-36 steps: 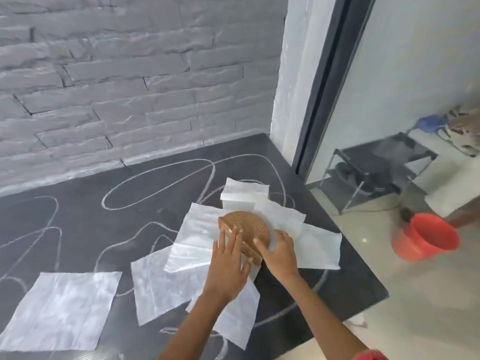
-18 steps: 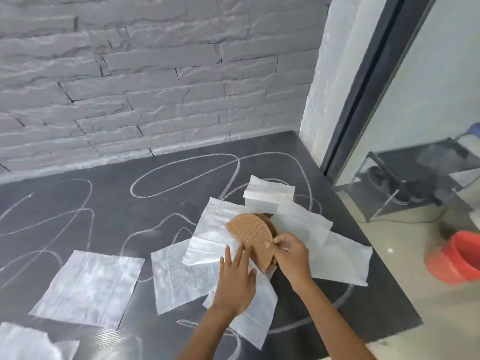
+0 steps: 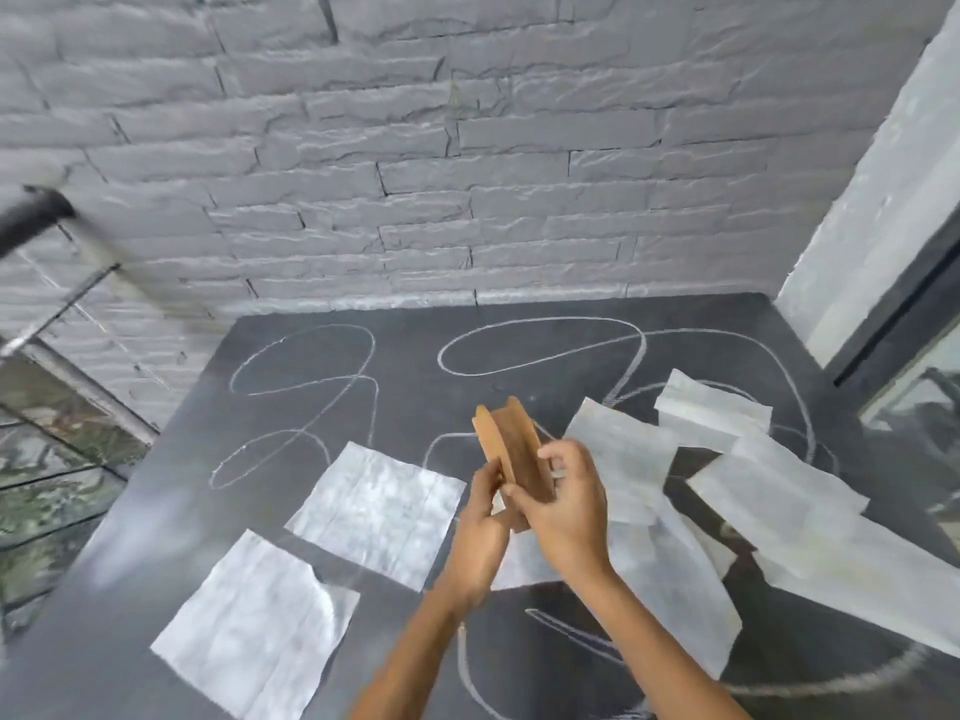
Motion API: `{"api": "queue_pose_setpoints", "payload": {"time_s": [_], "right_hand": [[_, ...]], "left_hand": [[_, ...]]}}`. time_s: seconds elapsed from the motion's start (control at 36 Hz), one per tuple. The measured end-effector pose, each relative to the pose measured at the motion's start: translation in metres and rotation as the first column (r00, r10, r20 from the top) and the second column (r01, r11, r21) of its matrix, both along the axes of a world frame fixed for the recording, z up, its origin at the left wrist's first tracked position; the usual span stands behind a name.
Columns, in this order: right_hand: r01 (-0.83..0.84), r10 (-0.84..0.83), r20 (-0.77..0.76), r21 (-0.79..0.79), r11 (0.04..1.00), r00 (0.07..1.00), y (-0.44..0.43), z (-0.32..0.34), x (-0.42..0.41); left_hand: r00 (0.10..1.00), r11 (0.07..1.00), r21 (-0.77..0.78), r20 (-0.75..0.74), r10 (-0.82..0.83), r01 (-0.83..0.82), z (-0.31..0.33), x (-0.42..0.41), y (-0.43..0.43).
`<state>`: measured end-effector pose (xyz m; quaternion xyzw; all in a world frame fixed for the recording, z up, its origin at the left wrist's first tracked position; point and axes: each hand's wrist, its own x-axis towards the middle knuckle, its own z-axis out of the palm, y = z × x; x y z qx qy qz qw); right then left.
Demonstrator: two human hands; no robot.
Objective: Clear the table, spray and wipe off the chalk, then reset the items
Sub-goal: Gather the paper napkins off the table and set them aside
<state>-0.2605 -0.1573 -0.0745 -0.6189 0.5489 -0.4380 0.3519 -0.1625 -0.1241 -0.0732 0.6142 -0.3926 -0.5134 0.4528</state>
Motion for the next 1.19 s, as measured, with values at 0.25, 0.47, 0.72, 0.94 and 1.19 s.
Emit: {"api": "queue_pose_setpoints", "payload": {"time_s": [0.25, 0.47, 0.72, 0.94, 1.19], "right_hand": [[-0.234, 0.240, -0.041, 0.127, 0.964, 0.970, 0.050, -0.015, 0.180], [-0.340, 0.347, -0.021, 0.158, 0.927, 0.938, 0.061, -0.031, 0.315], [-0.418, 0.443, -0.051, 0.252, 0.873, 0.895, 0.059, -0.063, 0.401], [-0.423, 0.451, -0.056, 0.259, 0.868, 0.891, 0.061, -0.074, 0.413], [-0.301, 0.335, -0.122, 0.233, 0.924, 0.934, 0.071, -0.078, 0.342]], "left_hand": [[0.987, 0.985, 0.061, -0.026, 0.161, -0.159, -0.008, 0.175, 0.056], [0.965, 0.959, 0.104, 0.008, 0.264, -0.263, -0.021, 0.304, 0.078], [0.929, 0.921, 0.169, -0.058, 0.365, -0.351, -0.050, 0.388, 0.078], [0.942, 0.931, 0.159, -0.014, 0.336, -0.330, -0.066, 0.404, 0.082], [0.856, 0.976, -0.053, 0.471, 0.213, -0.213, -0.056, 0.376, 0.097]]}}
